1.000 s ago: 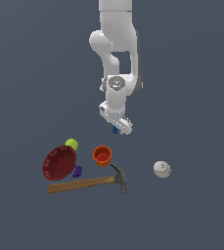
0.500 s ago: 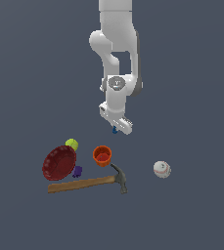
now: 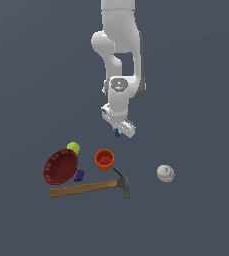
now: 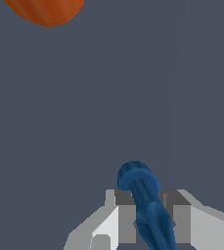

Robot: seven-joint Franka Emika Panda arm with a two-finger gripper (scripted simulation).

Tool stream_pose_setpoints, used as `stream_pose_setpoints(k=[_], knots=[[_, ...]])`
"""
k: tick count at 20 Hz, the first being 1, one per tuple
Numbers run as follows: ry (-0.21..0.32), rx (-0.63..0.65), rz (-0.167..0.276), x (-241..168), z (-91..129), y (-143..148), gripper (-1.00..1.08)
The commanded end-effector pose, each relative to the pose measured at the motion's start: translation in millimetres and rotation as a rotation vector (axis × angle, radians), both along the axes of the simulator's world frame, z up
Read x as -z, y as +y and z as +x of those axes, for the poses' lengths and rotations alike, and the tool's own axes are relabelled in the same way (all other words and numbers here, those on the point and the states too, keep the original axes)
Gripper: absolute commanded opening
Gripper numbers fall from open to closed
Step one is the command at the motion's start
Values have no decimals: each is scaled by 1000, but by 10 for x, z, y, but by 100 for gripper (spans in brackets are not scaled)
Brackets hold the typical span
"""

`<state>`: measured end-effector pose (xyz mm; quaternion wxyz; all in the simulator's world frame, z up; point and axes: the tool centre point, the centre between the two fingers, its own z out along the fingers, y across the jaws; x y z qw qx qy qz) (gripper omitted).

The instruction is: Pick up a designated object from a clutter of objects.

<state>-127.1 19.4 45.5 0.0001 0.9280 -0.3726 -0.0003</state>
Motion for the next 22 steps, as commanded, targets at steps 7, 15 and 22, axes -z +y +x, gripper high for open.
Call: stream_pose_setpoints(k=[7, 15, 22], knots=[[-1, 0, 0, -273, 82, -79, -100], [-1, 0, 1, -806, 239, -228, -100], [-1, 0, 2, -1391, 414, -394, -100]])
